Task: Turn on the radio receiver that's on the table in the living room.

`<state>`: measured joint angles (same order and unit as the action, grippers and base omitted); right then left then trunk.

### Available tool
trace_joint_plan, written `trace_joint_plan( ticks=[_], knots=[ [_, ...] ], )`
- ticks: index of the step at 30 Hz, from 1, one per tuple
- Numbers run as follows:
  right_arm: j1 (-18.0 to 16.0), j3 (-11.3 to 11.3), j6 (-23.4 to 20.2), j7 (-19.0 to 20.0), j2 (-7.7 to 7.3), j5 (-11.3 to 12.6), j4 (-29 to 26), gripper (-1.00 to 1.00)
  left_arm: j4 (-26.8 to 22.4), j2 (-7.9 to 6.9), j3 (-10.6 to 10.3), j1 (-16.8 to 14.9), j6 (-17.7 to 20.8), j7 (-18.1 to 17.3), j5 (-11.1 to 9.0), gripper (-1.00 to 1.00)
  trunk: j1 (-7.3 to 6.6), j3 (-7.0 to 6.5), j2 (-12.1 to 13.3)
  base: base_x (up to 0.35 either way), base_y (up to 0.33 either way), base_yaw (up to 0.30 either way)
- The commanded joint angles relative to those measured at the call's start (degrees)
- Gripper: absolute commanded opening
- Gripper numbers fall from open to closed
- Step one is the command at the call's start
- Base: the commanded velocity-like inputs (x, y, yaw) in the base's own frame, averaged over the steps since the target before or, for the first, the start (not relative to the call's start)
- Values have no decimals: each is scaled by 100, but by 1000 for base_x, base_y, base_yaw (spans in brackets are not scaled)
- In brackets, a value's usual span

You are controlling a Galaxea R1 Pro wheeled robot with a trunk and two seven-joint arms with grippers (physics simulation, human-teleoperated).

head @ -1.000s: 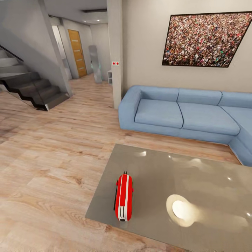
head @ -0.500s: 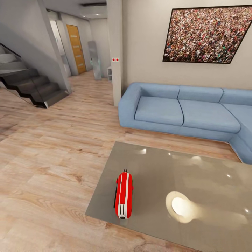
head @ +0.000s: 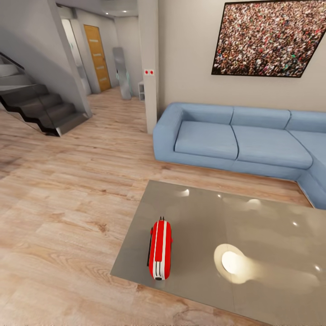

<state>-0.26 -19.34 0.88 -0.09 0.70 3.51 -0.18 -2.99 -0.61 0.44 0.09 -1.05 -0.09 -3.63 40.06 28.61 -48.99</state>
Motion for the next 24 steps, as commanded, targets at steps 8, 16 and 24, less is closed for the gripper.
trace_joint_plan(
  ticks=[8, 16, 24],
  knots=[
    [0, 0, 0, 0, 0, -1, 0, 100, 0, 0, 0, 0, 0, 0, -4, 100, 0, 75, 0, 0, 0, 0],
    [0, 0, 0, 0, -5, 0, 0, 100, 0, 0, 0, 0, 0, 0, -4, 100, 0, 149, 0, 0, 0, 0],
    [0, 0, 0, 0, -8, 0, 0, 100, 0, 0, 0, 0, 0, 0, -3, 100, 0, 224, 0, 0, 0, 0]
  ],
)
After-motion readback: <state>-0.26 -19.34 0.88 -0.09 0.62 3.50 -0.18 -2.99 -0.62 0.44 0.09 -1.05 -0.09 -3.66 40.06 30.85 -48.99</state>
